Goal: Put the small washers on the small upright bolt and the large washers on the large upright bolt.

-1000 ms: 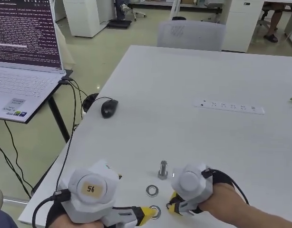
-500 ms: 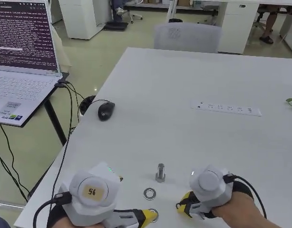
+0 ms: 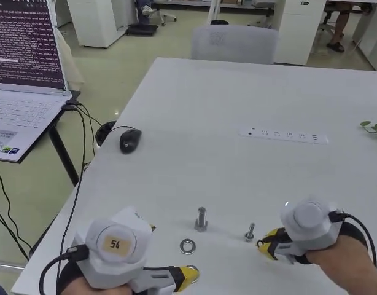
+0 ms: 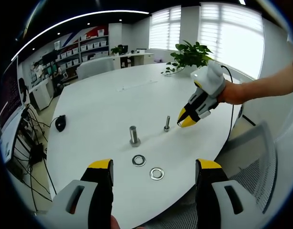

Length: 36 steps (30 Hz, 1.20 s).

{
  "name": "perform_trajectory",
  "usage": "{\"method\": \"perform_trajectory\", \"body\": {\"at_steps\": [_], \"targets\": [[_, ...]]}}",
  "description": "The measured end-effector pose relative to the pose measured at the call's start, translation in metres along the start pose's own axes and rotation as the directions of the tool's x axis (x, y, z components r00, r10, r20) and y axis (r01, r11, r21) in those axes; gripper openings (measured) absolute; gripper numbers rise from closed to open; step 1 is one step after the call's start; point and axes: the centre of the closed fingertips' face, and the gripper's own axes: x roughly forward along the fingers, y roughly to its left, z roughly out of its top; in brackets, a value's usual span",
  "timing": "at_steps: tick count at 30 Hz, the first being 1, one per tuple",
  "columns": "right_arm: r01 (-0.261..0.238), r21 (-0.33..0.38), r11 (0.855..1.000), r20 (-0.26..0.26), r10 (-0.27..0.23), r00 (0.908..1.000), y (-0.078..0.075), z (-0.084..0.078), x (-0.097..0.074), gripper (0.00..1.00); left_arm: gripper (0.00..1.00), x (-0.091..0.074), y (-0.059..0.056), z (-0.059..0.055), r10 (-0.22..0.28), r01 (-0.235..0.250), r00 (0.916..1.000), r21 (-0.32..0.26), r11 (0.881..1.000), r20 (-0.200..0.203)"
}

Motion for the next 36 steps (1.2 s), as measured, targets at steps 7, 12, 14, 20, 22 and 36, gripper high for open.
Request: {"method": "perform_trajectory", "body": {"at_steps": [7, 12, 14, 20, 22, 36], "targets": [[0.021, -0.055, 0.998, 0.005, -0.021, 0.9998, -0.016, 0.02, -0.007, 0.13, 0.7, 0.001, -0.001, 0.003, -0.001, 0.001, 1.0, -0.004, 1.0, 0.01], [0.016, -0.102, 0.995, -0.007, -0.017, 0.9998, -0.015, 0.028, -0.004, 0.13, 0.7, 0.0, -0.001, 0.004, 0.001, -0.001, 0.9999, -0.005, 1.0, 0.01], [0.008, -0.117, 0.993, -0.018, -0.011, 0.9998, -0.014, 0.03, -0.001, 0.13, 0.7, -0.001, -0.001, 0.004, 0.003, -0.003, 0.9999, -0.006, 1.0, 0.011], [0.005, -0.135, 0.991, -0.033, -0.01, 0.9994, -0.014, 0.032, 0.004, 0.13, 0.7, -0.003, 0.001, 0.001, 0.009, -0.009, 0.9999, -0.013, 1.0, 0.011], [0.002, -0.136, 0.991, -0.039, -0.007, 0.9992, -0.014, 0.032, 0.005, 0.13, 0.7, -0.003, 0.001, 0.0, 0.01, -0.01, 0.9999, -0.012, 1.0, 0.009], [-0.007, -0.166, 0.986, -0.079, -0.007, 0.9969, -0.015, 0.032, 0.009, 0.13, 0.7, -0.004, 0.003, 0.0, 0.014, -0.014, 0.9998, -0.016, 1.0, 0.012]]}}
